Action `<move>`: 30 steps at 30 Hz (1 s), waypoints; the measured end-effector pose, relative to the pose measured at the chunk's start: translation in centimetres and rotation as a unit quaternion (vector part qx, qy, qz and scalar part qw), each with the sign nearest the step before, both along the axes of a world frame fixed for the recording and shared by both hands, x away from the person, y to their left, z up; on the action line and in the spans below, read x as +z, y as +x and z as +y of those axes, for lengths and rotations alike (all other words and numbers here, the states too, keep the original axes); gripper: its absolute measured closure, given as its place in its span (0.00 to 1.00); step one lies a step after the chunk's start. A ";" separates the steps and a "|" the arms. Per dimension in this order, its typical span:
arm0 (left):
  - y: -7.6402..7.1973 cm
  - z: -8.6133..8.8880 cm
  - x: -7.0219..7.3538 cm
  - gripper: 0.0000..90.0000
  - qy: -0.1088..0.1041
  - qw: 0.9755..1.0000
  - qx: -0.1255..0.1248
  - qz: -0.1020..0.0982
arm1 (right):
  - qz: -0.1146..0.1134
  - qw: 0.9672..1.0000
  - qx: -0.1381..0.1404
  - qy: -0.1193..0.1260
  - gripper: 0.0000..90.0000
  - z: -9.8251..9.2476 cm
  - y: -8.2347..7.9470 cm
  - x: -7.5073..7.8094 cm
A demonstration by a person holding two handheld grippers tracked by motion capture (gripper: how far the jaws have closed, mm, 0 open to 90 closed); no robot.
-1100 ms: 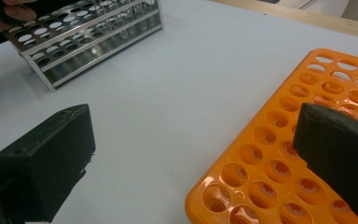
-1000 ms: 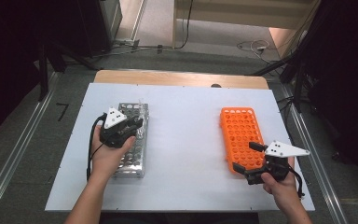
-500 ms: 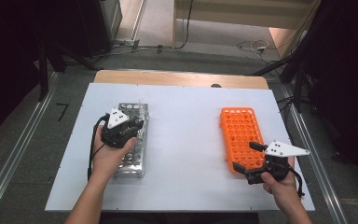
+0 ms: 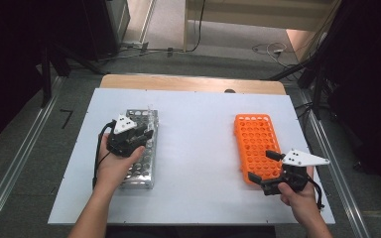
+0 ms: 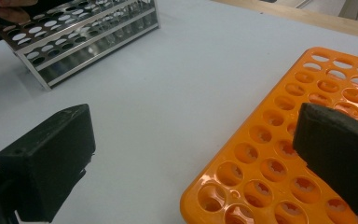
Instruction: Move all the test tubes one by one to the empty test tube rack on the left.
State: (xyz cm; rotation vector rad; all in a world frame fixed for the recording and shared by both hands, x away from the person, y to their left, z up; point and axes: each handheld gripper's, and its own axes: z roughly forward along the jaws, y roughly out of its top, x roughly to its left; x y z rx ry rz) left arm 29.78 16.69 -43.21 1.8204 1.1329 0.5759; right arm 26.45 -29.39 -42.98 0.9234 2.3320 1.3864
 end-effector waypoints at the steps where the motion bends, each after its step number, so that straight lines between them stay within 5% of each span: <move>1: -0.1 0.0 0.1 0.76 -0.004 1.000 -0.003 -0.004 | 0.000 1.000 -0.001 0.000 0.00 0.0 0.0 0.0; 14: -2.7 1.4 1.1 0.34 -0.081 0.995 -0.022 -0.053 | -0.013 1.000 -0.010 0.002 0.00 -0.4 0.3 0.1; 20: -4.3 1.8 0.9 0.12 -0.084 0.995 -0.010 -0.060 | -0.017 1.000 -0.017 0.004 0.00 -0.7 0.5 0.1; 30: -6.9 2.8 0.2 0.00 -0.092 0.993 -0.022 -0.071 | -0.021 0.999 -0.024 0.001 0.00 -1.0 0.7 -0.1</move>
